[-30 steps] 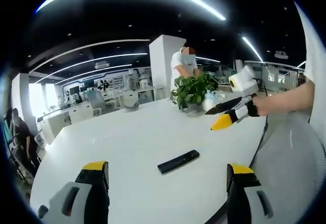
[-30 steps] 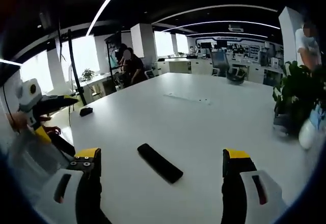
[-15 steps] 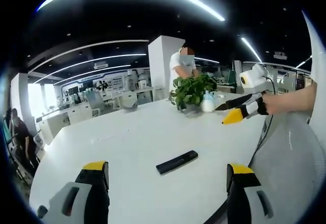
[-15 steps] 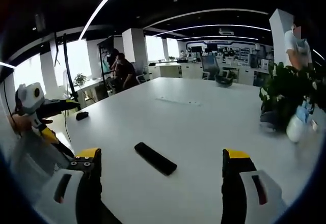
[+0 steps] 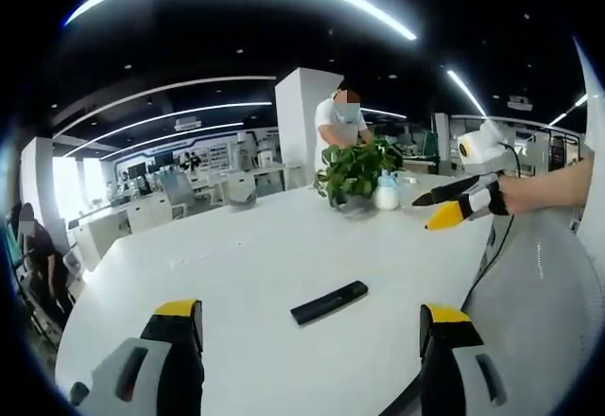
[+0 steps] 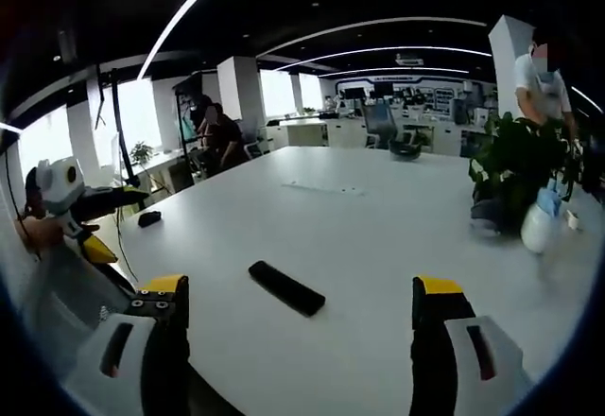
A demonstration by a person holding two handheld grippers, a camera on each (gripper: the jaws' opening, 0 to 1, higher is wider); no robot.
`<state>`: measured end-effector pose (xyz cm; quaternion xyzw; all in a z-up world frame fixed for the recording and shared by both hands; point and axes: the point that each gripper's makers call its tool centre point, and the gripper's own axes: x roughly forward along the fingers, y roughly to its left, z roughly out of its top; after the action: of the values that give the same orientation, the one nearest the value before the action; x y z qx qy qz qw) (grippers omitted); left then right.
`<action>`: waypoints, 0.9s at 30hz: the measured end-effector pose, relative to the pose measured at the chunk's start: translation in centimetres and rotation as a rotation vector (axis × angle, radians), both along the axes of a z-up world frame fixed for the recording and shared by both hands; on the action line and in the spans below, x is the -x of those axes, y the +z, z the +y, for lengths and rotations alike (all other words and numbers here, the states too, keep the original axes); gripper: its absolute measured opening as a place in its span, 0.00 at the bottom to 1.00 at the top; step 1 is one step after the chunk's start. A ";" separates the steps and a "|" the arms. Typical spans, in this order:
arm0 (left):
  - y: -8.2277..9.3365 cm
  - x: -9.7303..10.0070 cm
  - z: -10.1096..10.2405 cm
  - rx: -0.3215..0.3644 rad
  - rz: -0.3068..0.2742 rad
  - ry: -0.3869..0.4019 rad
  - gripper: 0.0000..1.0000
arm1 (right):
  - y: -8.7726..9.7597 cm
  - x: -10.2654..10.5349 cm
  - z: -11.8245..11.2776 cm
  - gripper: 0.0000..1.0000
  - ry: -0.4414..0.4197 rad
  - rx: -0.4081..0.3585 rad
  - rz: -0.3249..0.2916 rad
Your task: Press the specified remote control buttons in sequence, fully releasing each button before pressing the next.
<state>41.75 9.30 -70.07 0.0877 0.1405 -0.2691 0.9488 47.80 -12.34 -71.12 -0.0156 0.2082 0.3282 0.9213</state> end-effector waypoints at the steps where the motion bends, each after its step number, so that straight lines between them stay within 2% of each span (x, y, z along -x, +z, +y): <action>1: 0.0 0.0 0.0 0.002 -0.001 0.000 0.99 | 0.1 0.2 0.0 1.00 -0.002 0.001 -0.003; 8: 0.2 0.1 -0.2 0.013 -0.006 -0.010 0.99 | 0.4 1.2 -0.4 1.00 -0.004 0.018 -0.004; 13: 0.4 0.0 0.0 0.014 -0.017 0.000 0.99 | 1.2 1.7 -0.5 1.00 -0.005 0.012 -0.023; 16: 0.4 0.0 0.1 0.018 -0.019 0.007 0.99 | 1.6 2.0 -0.7 1.00 -0.009 0.021 -0.037; 19: 0.4 0.0 0.1 0.011 -0.019 0.007 0.99 | 2.4 2.7 -0.6 1.00 0.003 0.055 -0.083; 27: 0.6 0.2 -0.2 0.009 -0.038 -0.008 0.99 | 2.7 3.7 -1.5 1.00 -0.031 0.097 -0.111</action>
<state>41.52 9.09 -69.43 0.0889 0.1211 -0.2717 0.9506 44.07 -13.80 -68.47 -0.0750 0.1726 0.3023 0.9345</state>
